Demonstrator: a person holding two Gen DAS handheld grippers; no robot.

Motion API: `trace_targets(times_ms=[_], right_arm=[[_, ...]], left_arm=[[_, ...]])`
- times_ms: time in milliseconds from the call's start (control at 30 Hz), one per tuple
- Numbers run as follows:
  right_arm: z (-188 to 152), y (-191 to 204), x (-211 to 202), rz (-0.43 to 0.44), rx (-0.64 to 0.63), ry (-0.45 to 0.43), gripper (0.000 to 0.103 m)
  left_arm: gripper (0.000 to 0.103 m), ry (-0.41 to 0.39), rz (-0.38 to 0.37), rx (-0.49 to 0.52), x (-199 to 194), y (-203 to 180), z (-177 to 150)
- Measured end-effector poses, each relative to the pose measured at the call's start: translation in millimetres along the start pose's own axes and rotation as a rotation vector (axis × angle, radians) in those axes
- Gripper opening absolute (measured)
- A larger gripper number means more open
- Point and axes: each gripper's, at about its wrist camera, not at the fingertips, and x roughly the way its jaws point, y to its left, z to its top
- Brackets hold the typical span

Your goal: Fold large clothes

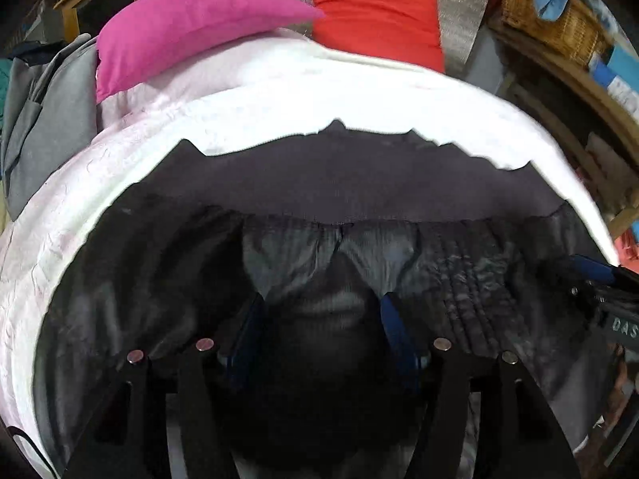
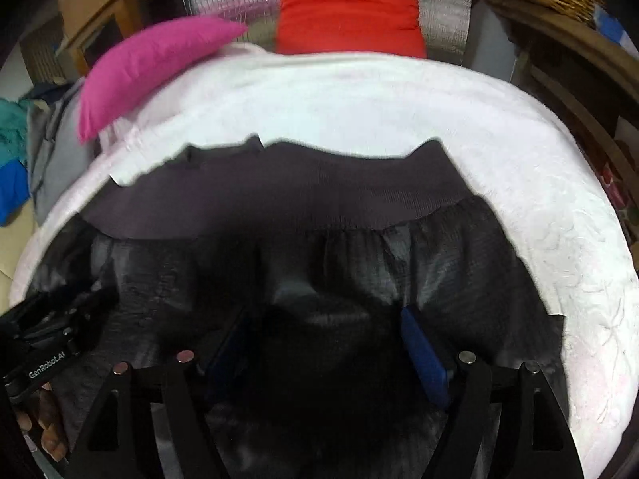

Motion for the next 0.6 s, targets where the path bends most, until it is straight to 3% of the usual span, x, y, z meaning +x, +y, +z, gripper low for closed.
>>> trace_targets(times_ms=[67,133,267,400,467,533,600], right_arm=[[0.5,-5.4,-9.9,-0.021,0.01,-0.036,0.079],[0.1,-19.8,-8.7,-0.052,0.042,-0.036,0.079],[-4.0,-43.1,11.7,-0.044,0.122,0.002,0.08],[-6.1,-44.3,-26.1,-0.017,0.148,-0.07,0.08],[-10.4,-52.6,-38.0,-0.053,0.16,-0.084,0.081],[-16.3,-70.0,-29.5,-0.096,0.204,-0.044,0.082],[-22.2,-80.9,-17.9,-0.063,0.256,0.021,0.081]], left_arm=[[0.063,-0.046,-0.025,-0.003,-18.2,5.6,-6.3],[0.063,-0.071,0.004,0.006,-28.9,12.1,-15.1],[0.067,-0.01,0.025,0.014,-12.9,25.4,-28.3],[0.067,-0.07,-0.017,-0.015,-43.0,30.3,-30.1],[0.07,-0.121,0.002,-0.002,-57.4,30.5,-35.8],[0.074,-0.097,0.037,0.003,-57.3,32.4,-45.3],[0.074,-0.018,0.055,-0.012,-48.0,34.1,-54.1]])
